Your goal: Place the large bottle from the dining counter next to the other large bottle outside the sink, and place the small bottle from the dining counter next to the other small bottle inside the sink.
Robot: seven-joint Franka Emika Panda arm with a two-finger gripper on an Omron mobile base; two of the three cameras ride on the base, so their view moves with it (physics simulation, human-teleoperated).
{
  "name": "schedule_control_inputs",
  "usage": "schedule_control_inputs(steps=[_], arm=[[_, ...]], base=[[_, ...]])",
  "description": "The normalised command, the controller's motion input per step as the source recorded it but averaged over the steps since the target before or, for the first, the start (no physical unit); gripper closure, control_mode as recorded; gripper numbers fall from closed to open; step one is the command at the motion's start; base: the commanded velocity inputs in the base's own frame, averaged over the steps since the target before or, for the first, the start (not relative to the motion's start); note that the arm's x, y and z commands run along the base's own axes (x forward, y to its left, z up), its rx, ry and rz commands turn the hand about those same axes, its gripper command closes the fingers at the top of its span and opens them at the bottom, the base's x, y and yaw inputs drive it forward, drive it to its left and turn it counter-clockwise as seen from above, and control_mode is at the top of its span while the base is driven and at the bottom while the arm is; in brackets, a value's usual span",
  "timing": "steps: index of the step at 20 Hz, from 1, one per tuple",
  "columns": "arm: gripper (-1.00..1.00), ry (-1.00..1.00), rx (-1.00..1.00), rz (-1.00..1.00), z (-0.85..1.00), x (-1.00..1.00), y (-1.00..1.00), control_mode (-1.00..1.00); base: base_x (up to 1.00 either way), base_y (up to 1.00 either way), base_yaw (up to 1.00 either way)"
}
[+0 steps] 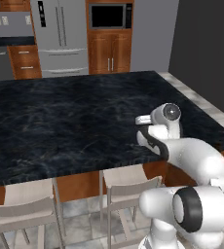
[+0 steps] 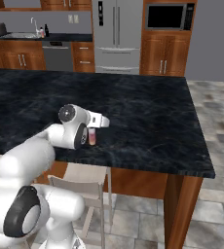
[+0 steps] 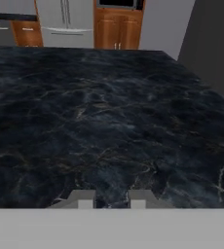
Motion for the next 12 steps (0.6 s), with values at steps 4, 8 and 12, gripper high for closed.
schedule_control_inputs(steps=[4,8,12], arm=[[1.00,-0.05,0.00,0.00,0.19,-0.70,0.06,-1.00],[1.00,-0.05,-0.01,0.00,0.22,-0.46,0.00,-1.00],[1.00,-0.01,0.00,0.00,0.15,-0.15,0.00,-1.00]], base=[[0.00,0.00,0.00],[0.00,0.00,0.00],[0.00,0.00,0.00]])
